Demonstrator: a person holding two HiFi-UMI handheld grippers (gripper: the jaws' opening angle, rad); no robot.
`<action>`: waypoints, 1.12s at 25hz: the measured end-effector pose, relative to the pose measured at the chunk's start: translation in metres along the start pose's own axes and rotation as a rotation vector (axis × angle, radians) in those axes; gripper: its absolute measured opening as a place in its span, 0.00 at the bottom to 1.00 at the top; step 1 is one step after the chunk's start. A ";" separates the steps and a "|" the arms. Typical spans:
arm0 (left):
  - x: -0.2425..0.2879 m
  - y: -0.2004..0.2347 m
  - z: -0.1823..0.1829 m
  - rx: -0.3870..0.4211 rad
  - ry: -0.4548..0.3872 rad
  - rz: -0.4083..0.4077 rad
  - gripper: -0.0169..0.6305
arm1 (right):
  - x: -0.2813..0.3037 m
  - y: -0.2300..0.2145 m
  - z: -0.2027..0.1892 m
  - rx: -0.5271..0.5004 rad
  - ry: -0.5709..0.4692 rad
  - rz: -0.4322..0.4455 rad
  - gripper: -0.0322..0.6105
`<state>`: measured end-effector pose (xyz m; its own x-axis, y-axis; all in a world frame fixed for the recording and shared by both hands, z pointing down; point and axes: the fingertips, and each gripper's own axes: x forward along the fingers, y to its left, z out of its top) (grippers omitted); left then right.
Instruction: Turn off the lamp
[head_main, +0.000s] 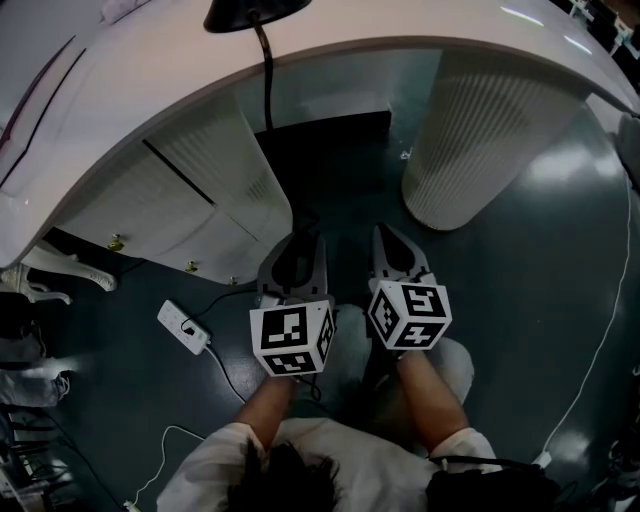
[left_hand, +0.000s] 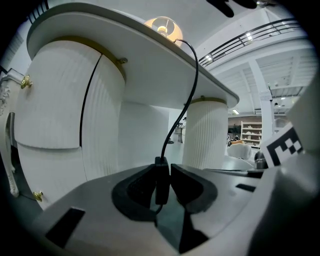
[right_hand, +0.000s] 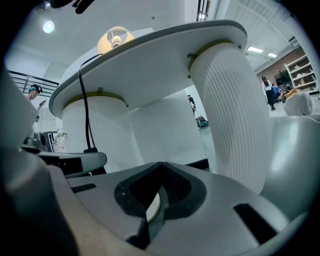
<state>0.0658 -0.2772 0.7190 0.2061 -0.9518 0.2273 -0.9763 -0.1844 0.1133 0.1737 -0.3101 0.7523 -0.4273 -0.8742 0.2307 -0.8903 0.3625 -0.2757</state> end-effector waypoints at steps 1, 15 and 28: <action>0.000 0.000 0.000 -0.003 -0.001 -0.004 0.18 | 0.000 0.000 0.000 0.000 0.000 0.000 0.05; 0.001 -0.004 0.002 -0.034 -0.004 -0.032 0.17 | -0.002 0.003 0.003 -0.001 0.000 0.000 0.05; -0.007 -0.001 0.007 -0.052 -0.020 -0.038 0.15 | -0.005 0.009 0.003 -0.013 0.002 0.000 0.05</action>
<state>0.0647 -0.2724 0.7111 0.2408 -0.9492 0.2024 -0.9630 -0.2076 0.1720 0.1687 -0.3031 0.7460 -0.4280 -0.8733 0.2328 -0.8921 0.3670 -0.2634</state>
